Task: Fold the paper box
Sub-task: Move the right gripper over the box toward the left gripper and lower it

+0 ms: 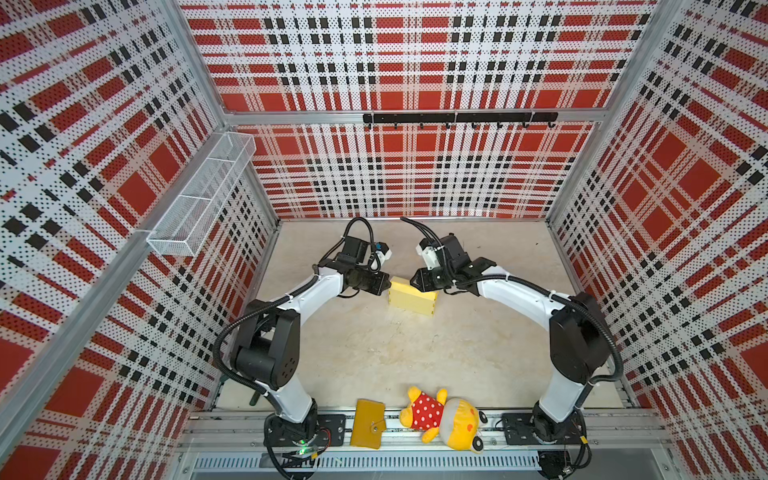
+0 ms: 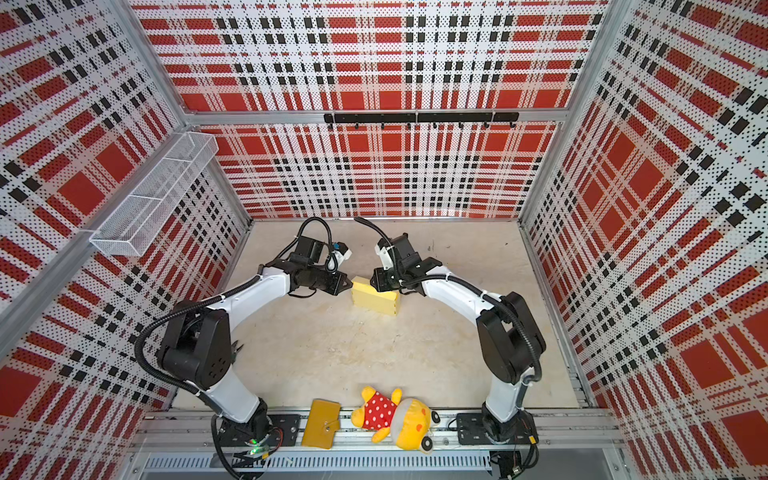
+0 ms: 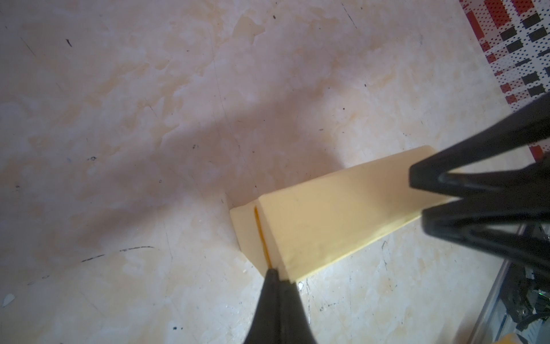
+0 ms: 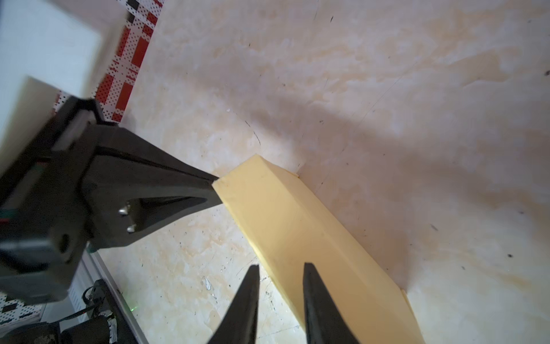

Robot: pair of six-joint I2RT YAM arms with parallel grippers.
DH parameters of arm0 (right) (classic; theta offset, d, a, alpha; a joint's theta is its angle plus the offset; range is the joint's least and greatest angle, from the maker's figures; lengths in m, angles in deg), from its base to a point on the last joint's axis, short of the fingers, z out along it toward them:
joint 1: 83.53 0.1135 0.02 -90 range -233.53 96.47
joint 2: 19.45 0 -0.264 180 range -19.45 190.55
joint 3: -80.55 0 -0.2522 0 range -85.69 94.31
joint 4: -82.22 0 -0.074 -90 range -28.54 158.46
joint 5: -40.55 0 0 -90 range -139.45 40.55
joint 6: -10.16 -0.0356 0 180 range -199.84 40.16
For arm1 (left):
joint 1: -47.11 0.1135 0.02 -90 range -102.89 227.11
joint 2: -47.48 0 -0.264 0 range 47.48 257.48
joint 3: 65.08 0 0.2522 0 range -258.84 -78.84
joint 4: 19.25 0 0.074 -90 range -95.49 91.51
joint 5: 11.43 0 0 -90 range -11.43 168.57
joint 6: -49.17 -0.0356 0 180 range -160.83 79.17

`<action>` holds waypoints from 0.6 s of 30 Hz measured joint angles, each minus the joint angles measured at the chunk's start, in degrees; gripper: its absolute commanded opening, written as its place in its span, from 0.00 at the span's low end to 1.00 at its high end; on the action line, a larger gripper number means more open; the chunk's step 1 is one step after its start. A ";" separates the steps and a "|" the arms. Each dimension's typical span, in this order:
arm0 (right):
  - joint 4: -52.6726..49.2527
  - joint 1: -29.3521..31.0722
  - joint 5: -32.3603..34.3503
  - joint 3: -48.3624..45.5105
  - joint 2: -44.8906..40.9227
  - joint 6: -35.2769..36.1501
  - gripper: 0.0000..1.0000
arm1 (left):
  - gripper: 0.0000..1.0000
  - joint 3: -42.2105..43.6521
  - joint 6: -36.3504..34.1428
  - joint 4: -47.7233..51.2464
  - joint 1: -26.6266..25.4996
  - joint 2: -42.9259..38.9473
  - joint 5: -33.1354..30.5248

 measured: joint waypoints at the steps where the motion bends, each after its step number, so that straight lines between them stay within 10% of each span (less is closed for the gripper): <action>1: 0.02 0.11 -0.09 -0.17 0.17 0.04 0.26 | 0.00 0.00 0.00 0.00 0.00 0.00 0.00; 18: 4.04 0.31 0.07 -2.64 0.17 0.04 0.22 | 0.00 0.00 0.04 0.07 0.00 -0.02 0.00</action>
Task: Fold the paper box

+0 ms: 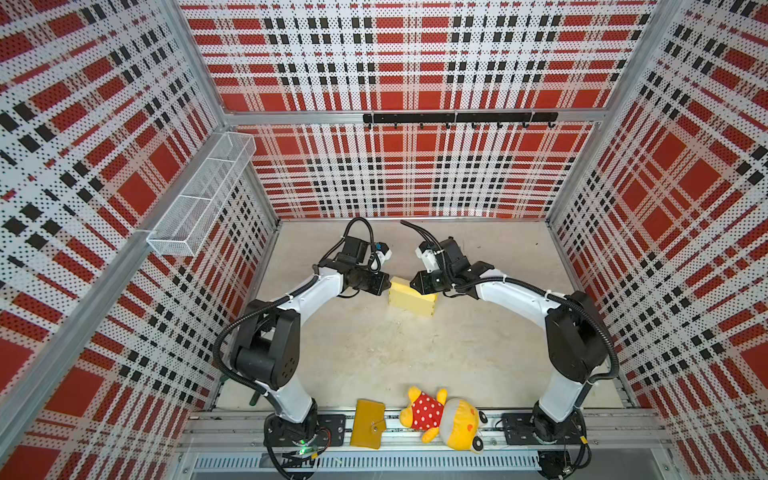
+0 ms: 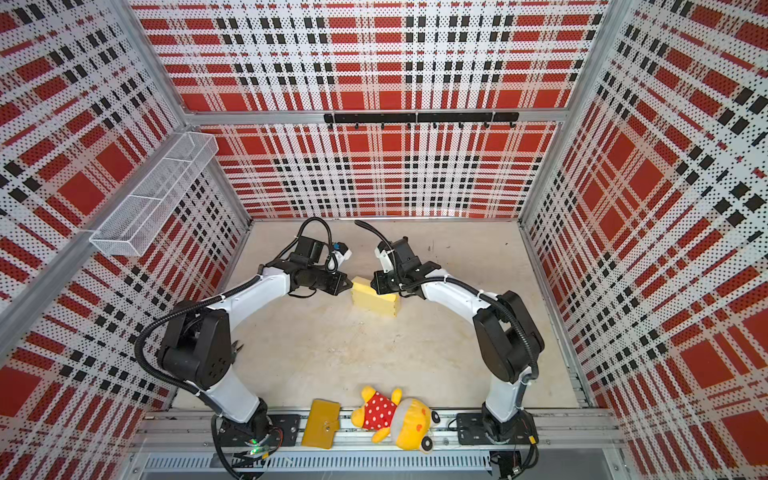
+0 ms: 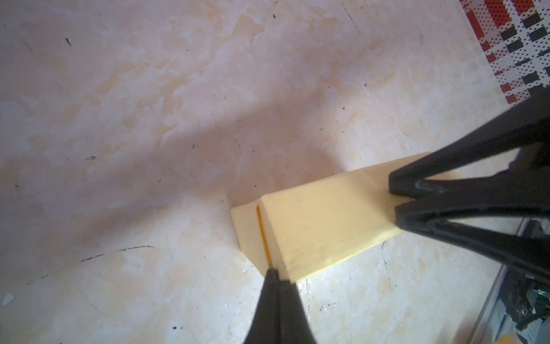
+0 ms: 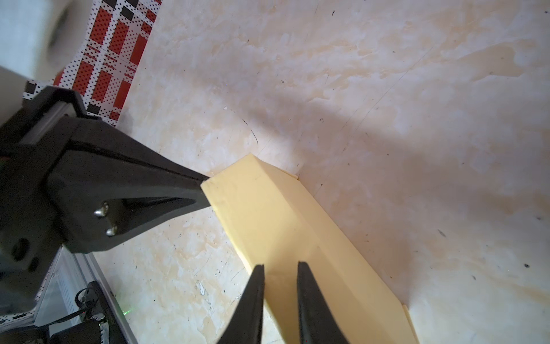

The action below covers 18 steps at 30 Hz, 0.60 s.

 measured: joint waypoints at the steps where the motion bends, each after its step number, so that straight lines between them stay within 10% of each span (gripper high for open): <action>1: 0.33 0.07 0.11 -0.17 0.00 0.00 0.21 | 0.00 0.00 0.00 0.02 0.00 0.00 0.00; 18: 6.05 0.17 1.81 -2.60 0.70 0.26 0.19 | 0.08 0.00 0.00 0.48 0.02 -0.15 -0.07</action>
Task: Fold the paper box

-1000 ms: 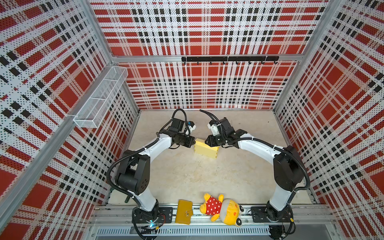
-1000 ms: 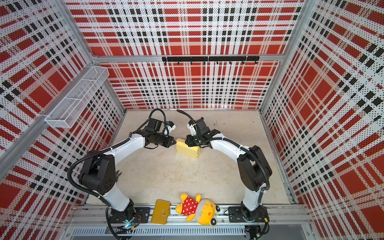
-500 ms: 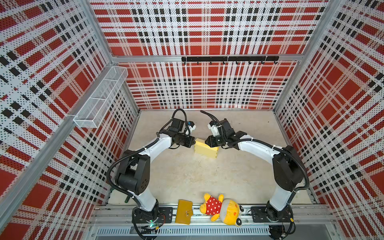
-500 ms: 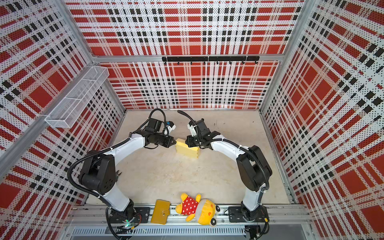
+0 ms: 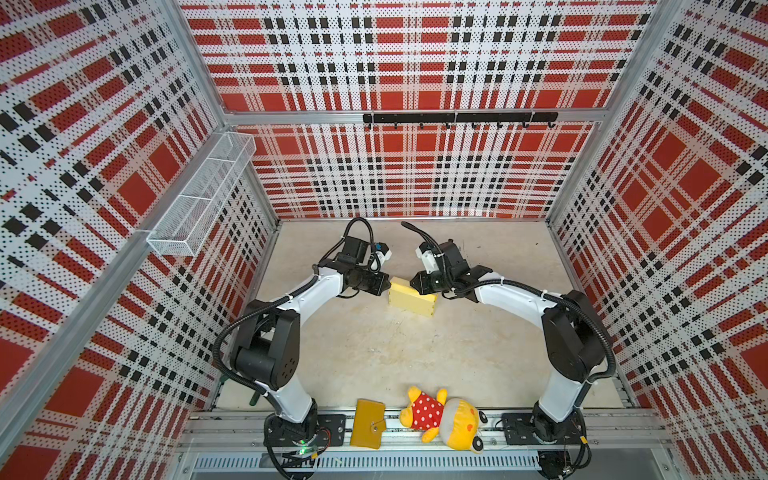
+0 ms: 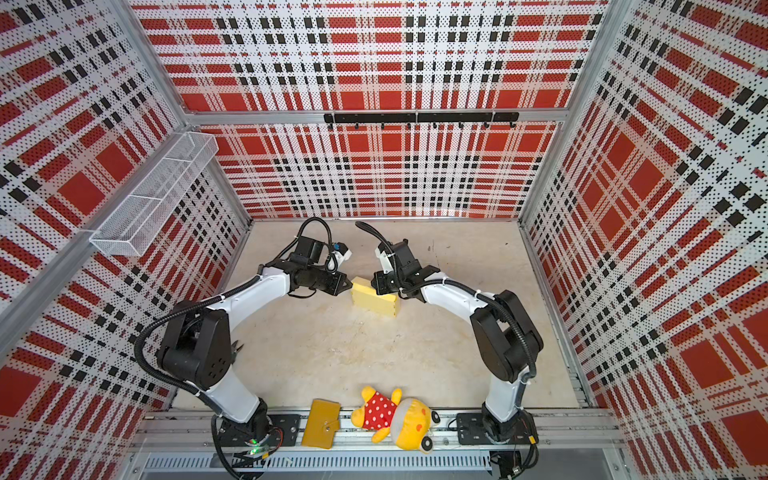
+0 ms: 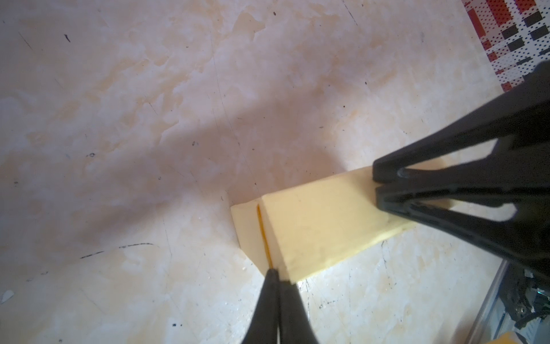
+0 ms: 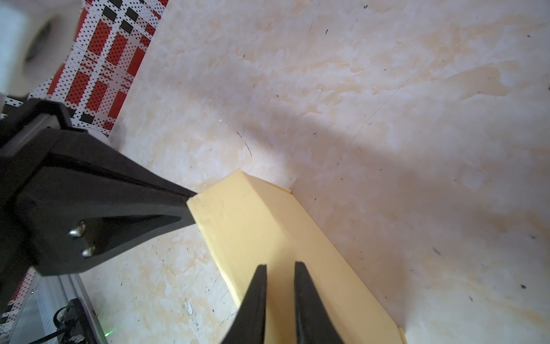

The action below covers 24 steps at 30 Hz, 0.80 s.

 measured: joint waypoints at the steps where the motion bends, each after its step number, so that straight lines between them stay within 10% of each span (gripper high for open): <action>1: 0.17 0.04 0.00 -0.07 0.17 0.00 0.19 | 0.09 0.00 0.02 0.02 0.00 -0.02 -0.02; 24: 13.22 2.03 7.37 -6.38 0.61 3.17 0.21 | 0.17 0.11 0.00 0.98 -0.02 -0.22 -0.63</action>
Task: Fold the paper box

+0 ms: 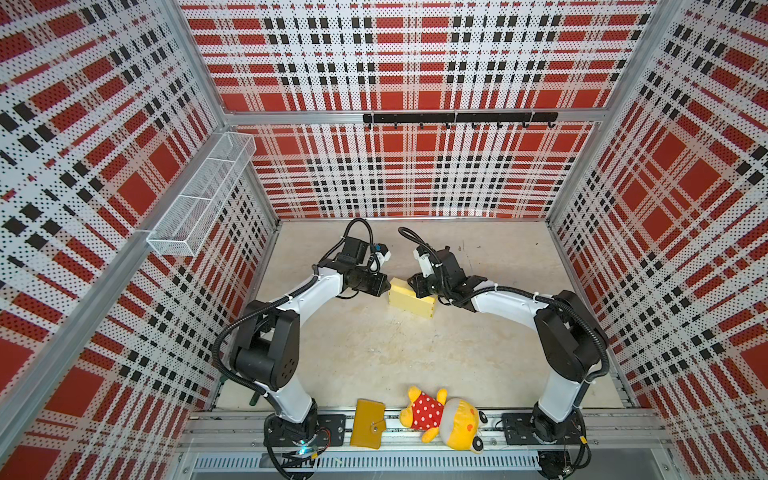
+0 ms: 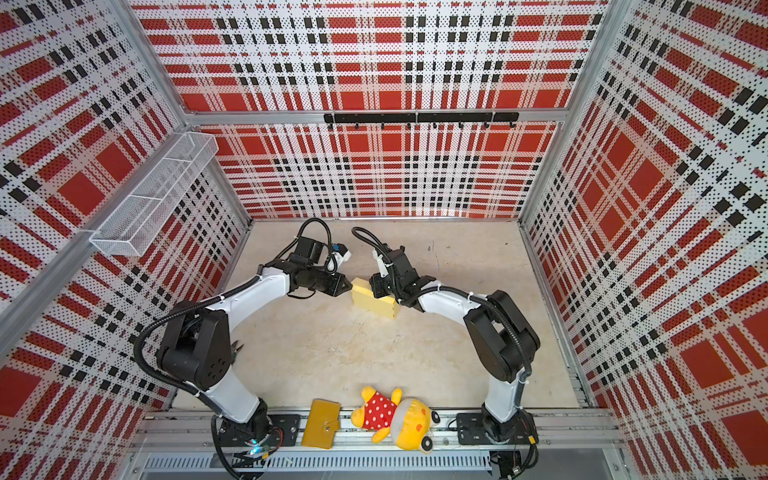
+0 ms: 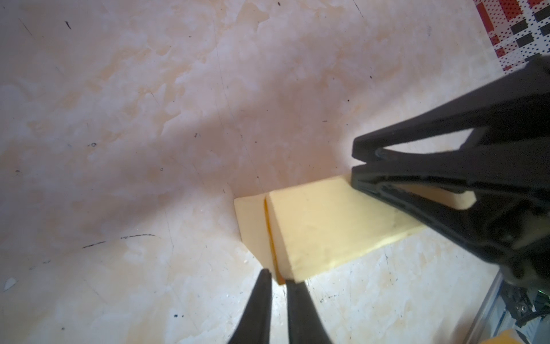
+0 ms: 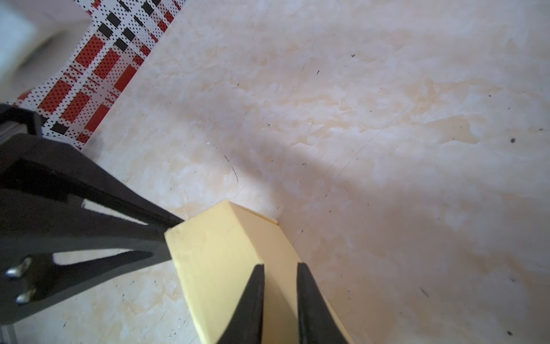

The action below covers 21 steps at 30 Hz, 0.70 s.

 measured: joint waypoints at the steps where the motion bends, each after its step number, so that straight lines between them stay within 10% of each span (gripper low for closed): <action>1: 1.16 0.07 0.33 -0.66 -0.09 0.02 0.21 | 0.17 0.00 0.00 0.15 0.02 -0.02 -0.02; 21: 15.17 3.15 8.24 -7.28 0.17 1.07 0.20 | 0.22 0.37 0.02 0.92 0.02 -0.48 -0.63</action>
